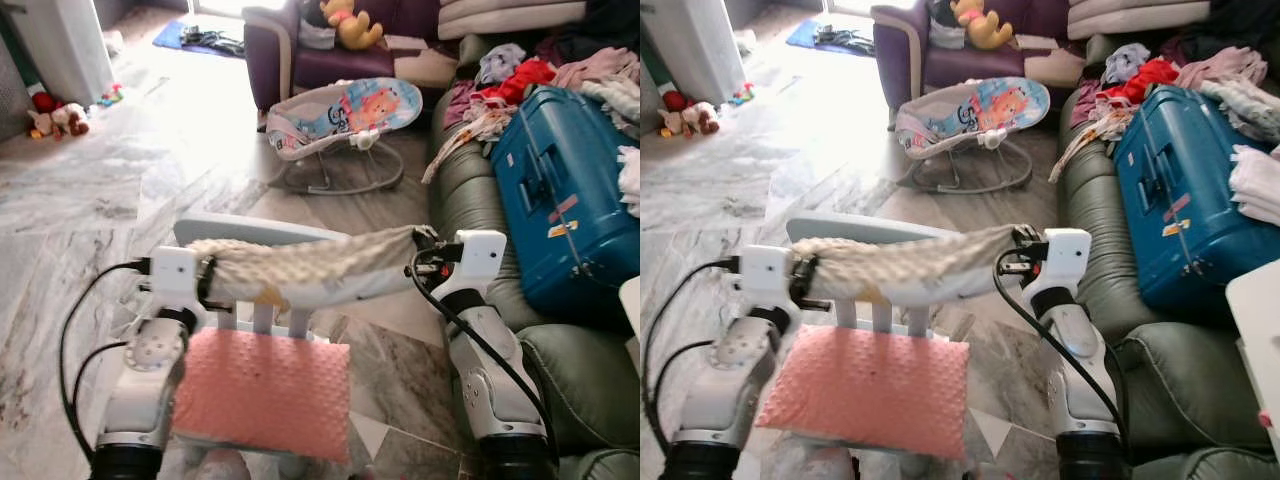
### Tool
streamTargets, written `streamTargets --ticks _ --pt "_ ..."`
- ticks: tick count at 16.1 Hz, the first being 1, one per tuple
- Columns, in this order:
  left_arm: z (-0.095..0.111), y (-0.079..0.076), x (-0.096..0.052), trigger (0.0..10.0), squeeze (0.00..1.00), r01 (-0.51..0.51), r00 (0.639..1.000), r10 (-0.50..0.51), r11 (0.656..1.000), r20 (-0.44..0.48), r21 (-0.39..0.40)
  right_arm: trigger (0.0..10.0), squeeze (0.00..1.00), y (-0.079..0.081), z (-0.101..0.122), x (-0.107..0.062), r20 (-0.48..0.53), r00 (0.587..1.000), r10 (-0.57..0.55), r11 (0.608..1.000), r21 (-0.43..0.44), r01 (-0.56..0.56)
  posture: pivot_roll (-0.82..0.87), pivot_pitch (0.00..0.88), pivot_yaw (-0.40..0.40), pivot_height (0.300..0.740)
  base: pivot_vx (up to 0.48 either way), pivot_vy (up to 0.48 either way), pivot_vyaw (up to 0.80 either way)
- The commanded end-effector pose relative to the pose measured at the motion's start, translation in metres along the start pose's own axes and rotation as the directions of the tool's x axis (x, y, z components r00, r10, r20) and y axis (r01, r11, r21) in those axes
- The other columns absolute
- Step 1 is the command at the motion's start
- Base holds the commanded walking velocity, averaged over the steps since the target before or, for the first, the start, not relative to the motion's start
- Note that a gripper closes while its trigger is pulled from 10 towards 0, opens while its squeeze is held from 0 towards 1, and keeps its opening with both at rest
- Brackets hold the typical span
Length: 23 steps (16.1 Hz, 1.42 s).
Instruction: Move the pillow to the sofa
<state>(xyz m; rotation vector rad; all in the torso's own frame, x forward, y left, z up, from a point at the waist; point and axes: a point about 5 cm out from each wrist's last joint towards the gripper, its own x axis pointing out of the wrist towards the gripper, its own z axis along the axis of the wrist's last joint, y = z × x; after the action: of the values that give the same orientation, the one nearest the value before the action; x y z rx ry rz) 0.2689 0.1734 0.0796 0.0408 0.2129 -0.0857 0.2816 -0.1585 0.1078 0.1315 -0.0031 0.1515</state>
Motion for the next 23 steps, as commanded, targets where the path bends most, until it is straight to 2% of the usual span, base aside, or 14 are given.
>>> streamTargets --ticks 1,10,20,23 --pt "0.005 -0.0025 0.0018 10.0 0.0 0.011 1.0 -0.011 1.0 0.019 0.004 10.0 0.0 -0.002 0.0022 0.0011 0.008 1.0 -0.009 1.0 0.007 0.009 0.0 0.0 -0.059 0.74 0.0 0.0 0.0" --pt "0.0053 -0.0031 0.0021 10.0 0.0 0.013 1.0 -0.013 1.0 0.018 0.007 10.0 0.0 0.0006 -0.0013 0.0014 -0.015 1.0 -0.004 1.0 0.022 0.004 0.0 0.0 -0.059 0.74 0.0 0.0 0.0" --pt "0.0051 -0.0035 0.0025 10.0 0.0 0.015 1.0 -0.015 1.0 0.014 0.005 10.0 0.0 0.0012 -0.0027 0.0014 -0.024 1.0 0.0 1.0 0.03 0.001 -0.01 0.0 -0.059 0.74 -0.289 0.0 0.0" --pt "0.0048 -0.0033 0.0022 10.0 0.0 0.016 1.0 -0.016 1.0 0.013 0.008 10.0 0.0 -0.0023 -0.0024 -0.002 -0.02 1.0 -0.012 1.0 0.004 0.012 -0.01 0.0 -0.06 0.74 -0.309 0.0 0.0"
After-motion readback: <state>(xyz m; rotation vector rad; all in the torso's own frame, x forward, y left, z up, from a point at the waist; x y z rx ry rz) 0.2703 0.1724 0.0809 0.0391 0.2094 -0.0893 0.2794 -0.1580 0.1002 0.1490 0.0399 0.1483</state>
